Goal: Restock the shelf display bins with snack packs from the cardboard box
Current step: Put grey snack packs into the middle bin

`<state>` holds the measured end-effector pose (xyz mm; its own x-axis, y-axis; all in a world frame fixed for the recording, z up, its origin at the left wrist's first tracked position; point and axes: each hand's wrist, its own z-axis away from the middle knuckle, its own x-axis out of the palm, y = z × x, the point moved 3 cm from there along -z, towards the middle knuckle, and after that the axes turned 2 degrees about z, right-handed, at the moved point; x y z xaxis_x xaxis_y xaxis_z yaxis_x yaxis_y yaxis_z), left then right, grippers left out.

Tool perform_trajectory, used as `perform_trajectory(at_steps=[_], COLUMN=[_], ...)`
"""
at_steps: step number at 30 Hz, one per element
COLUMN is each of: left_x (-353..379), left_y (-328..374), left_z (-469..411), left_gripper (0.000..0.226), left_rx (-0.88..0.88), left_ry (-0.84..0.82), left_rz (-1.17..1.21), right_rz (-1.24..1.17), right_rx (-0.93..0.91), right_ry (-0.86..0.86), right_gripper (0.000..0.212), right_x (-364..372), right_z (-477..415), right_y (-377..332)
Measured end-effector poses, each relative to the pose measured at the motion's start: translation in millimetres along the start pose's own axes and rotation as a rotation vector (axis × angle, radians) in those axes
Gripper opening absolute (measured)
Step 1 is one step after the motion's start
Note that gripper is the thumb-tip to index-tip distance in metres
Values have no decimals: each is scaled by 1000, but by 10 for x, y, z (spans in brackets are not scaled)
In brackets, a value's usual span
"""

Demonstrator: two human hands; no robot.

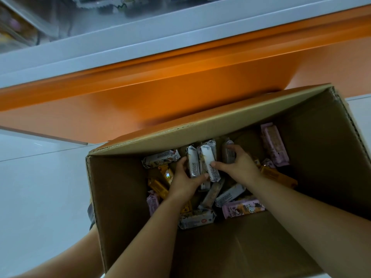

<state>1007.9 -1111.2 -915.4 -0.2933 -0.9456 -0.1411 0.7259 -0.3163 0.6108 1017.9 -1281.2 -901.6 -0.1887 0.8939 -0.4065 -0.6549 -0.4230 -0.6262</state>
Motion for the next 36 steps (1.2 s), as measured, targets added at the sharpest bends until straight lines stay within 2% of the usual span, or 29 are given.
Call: perform_trajectory(at_steps=[4, 9, 13, 16, 20, 27, 36], left_x=[15, 27, 29, 28, 48, 97, 104], left_y=[-13, -39, -83, -67, -101, -125, -65], left_z=[-11, -24, -36, -15, -16, 24, 138], left_gripper=[92, 86, 102, 94, 86, 95, 99], left_rx=[-10, 20, 45, 71, 82, 66, 72], left_ry=[-46, -78, -70, -45, -20, 3, -2], left_rz=[18, 70, 50, 37, 104, 195, 238], right_rz=[-88, -139, -255, -330, -388, -452, -463], right_rx=[2, 10, 50, 94, 84, 41, -5], right_ry=[-116, -79, -61, -57, -100, -165, -147], right_gripper=[66, 74, 85, 83, 82, 92, 78], right_x=[116, 167, 149, 182, 231, 264, 220], right_z=[6, -31, -37, -62, -106, -30, 139], right_y=[-30, -6, 45, 108, 134, 215, 97])
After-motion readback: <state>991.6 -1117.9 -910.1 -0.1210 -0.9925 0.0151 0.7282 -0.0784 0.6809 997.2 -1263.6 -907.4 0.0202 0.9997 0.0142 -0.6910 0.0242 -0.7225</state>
